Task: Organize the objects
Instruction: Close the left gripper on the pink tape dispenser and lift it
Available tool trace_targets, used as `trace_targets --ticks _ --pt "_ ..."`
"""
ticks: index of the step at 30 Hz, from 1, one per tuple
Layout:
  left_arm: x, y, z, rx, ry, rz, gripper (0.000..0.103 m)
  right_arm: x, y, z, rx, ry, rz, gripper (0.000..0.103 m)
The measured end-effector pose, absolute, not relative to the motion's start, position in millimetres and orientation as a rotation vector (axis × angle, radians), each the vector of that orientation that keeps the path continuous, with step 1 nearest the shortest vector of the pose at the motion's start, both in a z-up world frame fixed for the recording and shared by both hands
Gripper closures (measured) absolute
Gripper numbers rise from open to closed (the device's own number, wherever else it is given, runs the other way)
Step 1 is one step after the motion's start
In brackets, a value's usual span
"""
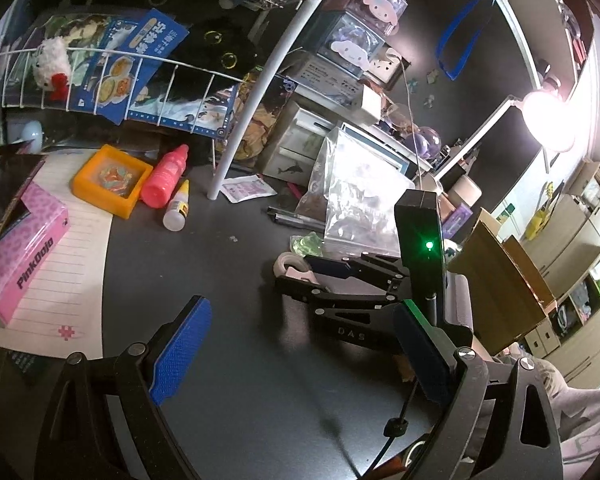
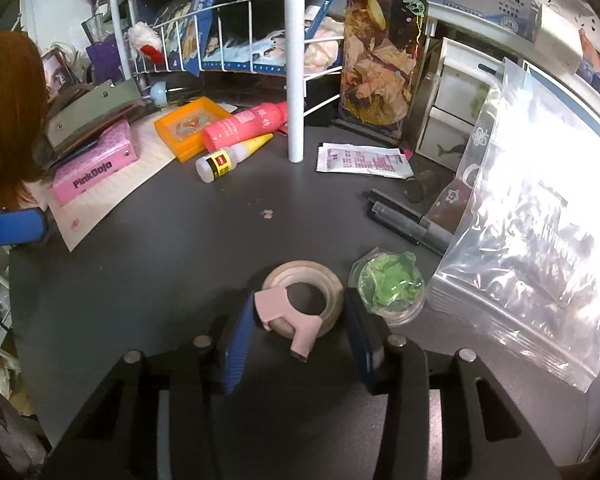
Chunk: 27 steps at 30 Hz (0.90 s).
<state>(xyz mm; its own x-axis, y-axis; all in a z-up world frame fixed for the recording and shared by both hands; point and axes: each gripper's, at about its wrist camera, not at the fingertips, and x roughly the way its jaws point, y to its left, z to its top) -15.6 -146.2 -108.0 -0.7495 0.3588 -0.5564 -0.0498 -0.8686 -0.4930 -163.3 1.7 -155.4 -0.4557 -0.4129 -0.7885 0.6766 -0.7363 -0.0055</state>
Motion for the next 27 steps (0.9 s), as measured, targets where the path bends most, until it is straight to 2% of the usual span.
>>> trace_targets --ticks 7,23,25,27 --pt "-14 -135 -103 -0.972 -0.667 2.635 0.012 -142 8 -141 1.016 0.394 -2.158 0.062" --pt "9 -79 -54 -0.809 -0.578 2.541 0.012 -40 42 -47 0.694 0.358 -2.119 0.062" --pt "12 -70 -47 -0.784 -0.564 2.531 0.016 -32 49 -39 0.665 0.35 -2.128 0.062" --pt "13 -62 -40 -0.763 -0.565 2.505 0.028 -24 58 -32 0.639 0.346 -2.141 0.062"
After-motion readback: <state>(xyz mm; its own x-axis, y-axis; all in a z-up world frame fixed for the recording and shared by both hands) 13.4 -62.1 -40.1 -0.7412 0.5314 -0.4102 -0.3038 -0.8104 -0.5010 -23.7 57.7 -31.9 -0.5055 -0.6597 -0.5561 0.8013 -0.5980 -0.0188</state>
